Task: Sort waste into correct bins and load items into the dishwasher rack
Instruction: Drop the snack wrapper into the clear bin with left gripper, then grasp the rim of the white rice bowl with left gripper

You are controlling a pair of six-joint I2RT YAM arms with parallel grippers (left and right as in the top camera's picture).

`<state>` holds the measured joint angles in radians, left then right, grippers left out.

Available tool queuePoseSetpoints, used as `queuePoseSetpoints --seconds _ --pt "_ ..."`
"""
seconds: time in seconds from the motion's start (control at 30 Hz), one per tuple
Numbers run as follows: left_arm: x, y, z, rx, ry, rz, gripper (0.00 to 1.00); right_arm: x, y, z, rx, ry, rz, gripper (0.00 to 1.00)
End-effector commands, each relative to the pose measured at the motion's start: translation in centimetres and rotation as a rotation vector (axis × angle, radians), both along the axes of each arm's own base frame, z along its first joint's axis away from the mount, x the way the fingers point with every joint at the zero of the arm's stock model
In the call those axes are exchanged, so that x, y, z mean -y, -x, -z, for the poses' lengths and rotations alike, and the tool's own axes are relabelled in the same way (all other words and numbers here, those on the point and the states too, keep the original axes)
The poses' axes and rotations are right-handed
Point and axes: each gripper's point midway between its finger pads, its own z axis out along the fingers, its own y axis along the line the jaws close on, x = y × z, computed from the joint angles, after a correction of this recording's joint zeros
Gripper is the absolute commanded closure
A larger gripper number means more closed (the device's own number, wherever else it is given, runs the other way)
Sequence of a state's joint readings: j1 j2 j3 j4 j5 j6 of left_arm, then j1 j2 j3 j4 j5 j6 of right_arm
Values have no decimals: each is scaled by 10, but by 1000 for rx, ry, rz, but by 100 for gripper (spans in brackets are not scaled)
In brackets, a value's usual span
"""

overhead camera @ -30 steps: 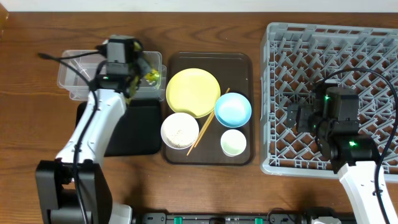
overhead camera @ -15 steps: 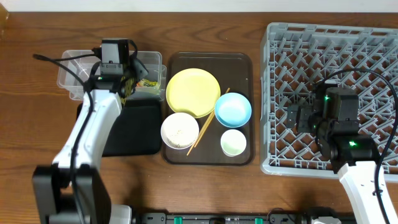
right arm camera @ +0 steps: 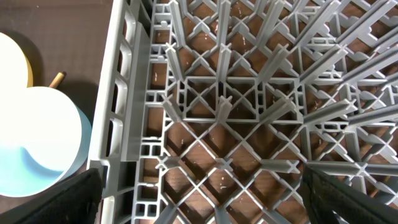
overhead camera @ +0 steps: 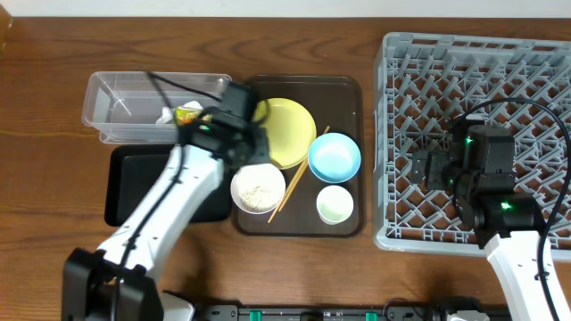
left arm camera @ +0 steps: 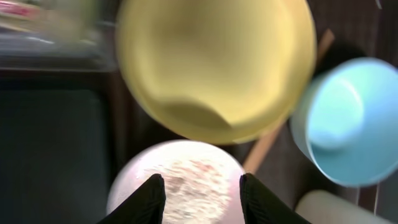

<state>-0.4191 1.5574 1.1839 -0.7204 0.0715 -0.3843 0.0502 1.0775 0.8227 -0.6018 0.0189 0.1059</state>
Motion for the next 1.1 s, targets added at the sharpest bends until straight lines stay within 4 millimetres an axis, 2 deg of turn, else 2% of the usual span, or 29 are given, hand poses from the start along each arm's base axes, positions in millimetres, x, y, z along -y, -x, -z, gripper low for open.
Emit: queuePoseSetpoints --seconds 0.0,0.2,0.37,0.5,0.6,0.67,0.83,0.9,1.07 --pt "16 13 24 -54 -39 77 58 -2 -4 -10 27 2 -4 1" --pt "36 27 62 -152 -84 126 58 -2 -4 -10 25 3 -4 1" --pt "40 37 91 -227 -124 139 58 -2 -3 -10 24 3 -4 1" --pt "40 41 105 -273 -131 110 61 -2 -3 -10 24 3 -4 1" --pt "41 42 107 -280 -129 111 74 -2 -3 -9 23 3 -4 1" --pt "41 42 107 -279 -129 111 77 -2 -3 -9 23 3 -4 1" --pt "41 41 104 -270 -125 111 78 -2 -3 -9 24 3 -4 1" --pt "42 40 100 -259 -119 111 75 -2 -3 -9 24 3 -4 1" --pt "41 35 90 -221 -122 106 73 -2 -3 -10 24 3 -4 1"
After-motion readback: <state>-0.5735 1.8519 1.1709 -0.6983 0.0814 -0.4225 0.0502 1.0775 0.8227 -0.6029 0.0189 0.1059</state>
